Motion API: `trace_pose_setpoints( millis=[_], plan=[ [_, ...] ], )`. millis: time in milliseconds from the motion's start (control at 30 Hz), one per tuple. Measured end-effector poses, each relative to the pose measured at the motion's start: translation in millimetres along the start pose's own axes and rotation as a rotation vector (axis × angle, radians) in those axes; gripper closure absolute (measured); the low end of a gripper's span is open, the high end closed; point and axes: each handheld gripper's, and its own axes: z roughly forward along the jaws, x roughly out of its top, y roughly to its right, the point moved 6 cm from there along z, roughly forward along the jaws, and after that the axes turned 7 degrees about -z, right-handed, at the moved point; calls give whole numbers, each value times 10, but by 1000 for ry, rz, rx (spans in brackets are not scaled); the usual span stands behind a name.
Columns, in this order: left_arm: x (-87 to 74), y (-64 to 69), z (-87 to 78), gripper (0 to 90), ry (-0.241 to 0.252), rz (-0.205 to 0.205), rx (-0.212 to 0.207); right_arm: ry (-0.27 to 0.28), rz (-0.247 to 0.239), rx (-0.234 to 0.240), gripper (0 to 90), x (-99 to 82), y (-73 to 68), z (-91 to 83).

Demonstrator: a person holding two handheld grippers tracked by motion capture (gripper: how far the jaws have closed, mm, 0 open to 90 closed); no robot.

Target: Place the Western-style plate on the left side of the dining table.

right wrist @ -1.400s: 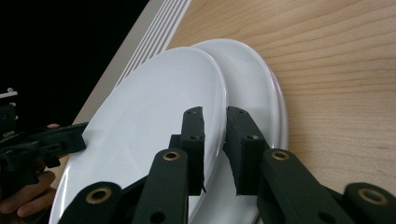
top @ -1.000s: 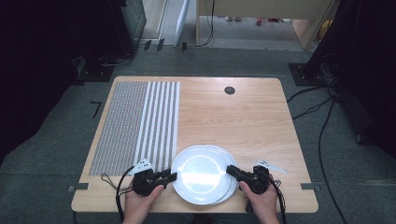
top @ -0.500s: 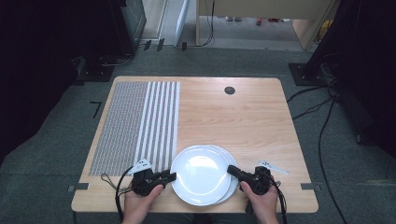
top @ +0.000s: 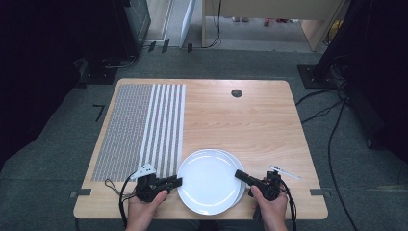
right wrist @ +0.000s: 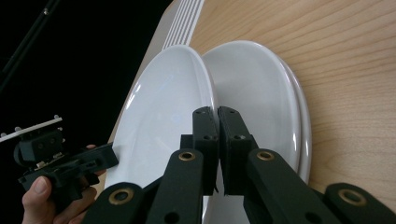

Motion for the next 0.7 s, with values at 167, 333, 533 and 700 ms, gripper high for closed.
trace_pose_setpoints(
  millis=[167, 333, 533, 700],
  plan=[
    [-9, 8, 14, 737, -6, -4, -7, 4, 31, -7, 886, 0, 18, -12],
    [-4, 11, 23, 739, -8, -13, -11, 11, 49, -24, 887, 9, 11, -19],
    [42, 21, -9, 747, 3, -36, -26, 8, 50, -35, 887, 46, -38, -29],
    [121, 65, -58, 751, 12, -40, -38, 8, 64, -25, 886, 107, -82, -27]
  ],
)
